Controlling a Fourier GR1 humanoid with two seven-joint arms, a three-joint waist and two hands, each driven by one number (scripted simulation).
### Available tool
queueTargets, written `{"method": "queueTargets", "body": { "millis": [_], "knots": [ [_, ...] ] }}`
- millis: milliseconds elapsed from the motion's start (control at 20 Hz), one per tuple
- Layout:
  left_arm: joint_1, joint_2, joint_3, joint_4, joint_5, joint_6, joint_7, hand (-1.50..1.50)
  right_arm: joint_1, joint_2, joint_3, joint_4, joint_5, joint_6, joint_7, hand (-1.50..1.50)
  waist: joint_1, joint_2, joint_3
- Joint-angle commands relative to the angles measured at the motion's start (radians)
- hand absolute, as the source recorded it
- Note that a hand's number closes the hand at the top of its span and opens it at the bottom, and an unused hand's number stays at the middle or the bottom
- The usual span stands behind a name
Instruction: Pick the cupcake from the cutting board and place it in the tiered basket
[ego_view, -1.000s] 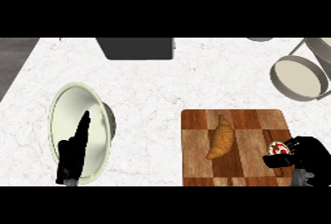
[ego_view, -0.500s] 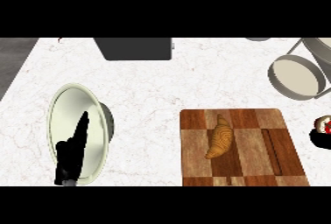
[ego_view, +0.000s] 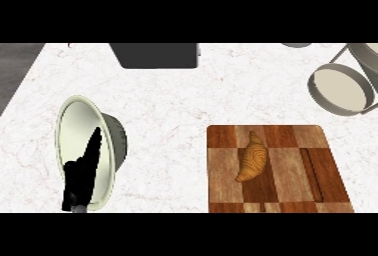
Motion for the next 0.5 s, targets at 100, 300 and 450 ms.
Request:
{"method": "queueTargets", "body": {
  "millis": [100, 300, 450],
  "knots": [
    [0.008, -0.027, -0.016, -0.005, -0.010, -0.002, 0.030, 0.00, -0.227, -0.118, -0.051, 0.071, -0.001, 0.221, 0.154, 1.50, 0.009, 0.005, -0.003],
    [0.003, -0.044, -0.024, -0.004, -0.039, 0.024, 0.036, 0.00, -0.348, -0.155, -0.083, 0.225, -0.002, 0.212, 0.106, 1.50, 0.015, 0.007, -0.003],
    [0.003, -0.027, 0.000, 0.027, -0.021, -0.017, 0.007, 0.00, -0.414, -0.176, -0.126, 0.360, 0.014, 0.165, 0.062, 1.50, 0.017, 0.009, -0.003]
  ]
}}
